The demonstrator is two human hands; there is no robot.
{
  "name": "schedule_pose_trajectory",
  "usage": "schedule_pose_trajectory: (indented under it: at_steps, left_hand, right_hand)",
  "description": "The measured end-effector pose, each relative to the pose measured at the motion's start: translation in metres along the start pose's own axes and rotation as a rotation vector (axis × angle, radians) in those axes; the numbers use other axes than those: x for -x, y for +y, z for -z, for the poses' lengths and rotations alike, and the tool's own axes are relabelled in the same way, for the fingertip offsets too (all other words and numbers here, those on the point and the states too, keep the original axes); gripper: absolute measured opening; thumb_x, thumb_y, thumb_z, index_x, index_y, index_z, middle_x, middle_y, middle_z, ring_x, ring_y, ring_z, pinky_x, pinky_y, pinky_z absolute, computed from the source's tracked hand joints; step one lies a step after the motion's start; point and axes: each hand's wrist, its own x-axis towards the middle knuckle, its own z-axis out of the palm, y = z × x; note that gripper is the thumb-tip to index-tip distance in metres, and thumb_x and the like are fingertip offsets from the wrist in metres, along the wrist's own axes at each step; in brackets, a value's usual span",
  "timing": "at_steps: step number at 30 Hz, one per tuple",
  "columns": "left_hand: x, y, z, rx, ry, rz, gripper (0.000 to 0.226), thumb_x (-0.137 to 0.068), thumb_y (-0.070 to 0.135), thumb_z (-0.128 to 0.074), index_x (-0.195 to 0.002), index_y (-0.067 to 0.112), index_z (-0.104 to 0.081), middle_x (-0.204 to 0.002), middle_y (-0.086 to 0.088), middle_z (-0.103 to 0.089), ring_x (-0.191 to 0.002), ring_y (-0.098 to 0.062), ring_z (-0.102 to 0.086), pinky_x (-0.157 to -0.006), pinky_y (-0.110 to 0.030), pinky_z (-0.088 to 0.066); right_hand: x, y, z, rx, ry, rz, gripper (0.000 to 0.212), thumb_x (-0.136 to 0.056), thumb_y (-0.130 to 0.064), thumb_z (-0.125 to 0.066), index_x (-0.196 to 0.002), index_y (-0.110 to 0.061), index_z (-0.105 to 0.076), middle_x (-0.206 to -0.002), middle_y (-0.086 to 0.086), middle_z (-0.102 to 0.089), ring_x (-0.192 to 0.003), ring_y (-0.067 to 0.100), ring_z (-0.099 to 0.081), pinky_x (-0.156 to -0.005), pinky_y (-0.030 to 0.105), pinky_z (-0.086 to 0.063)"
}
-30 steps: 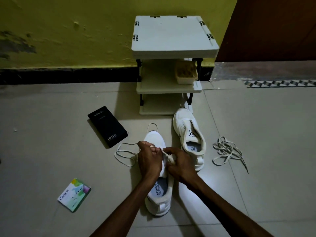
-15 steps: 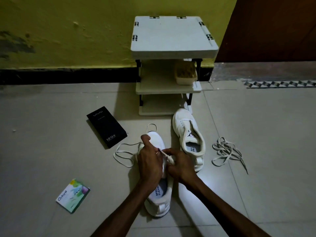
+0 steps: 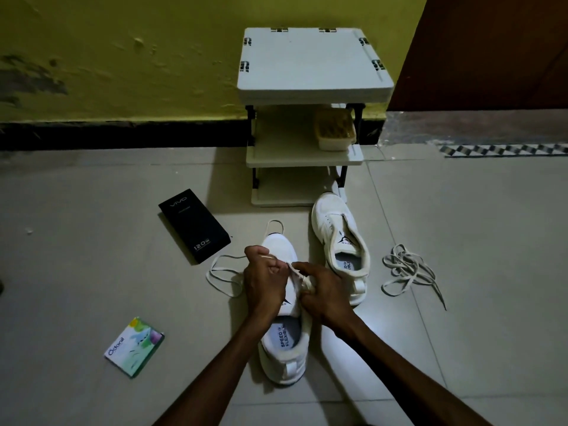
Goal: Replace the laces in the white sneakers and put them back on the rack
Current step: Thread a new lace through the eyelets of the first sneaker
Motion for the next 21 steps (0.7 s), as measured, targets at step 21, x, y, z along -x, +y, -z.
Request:
schedule_pose_trajectory:
  at_steps: [21]
  left_hand:
    - [0.0009, -0.0043, -0.0081, -0.05, 0.04, 0.015, 0.034, -0.078, 0.008, -0.072, -0.097, 0.014, -0.043, -0.089, -0.01, -0.066, -0.085, -0.028, -0.063, -0.067, -0.027, -0.041]
  right_hand:
    - [-0.0055, 0.0088, -0.0031, 0.017, 0.0, 0.017, 0.057, -0.074, 0.0, -0.065, -0.128, -0.019, -0.062, -0.127, 0.001, -0.063, -0.118, 0.016, -0.057, -0.096, 0.013, -0.037]
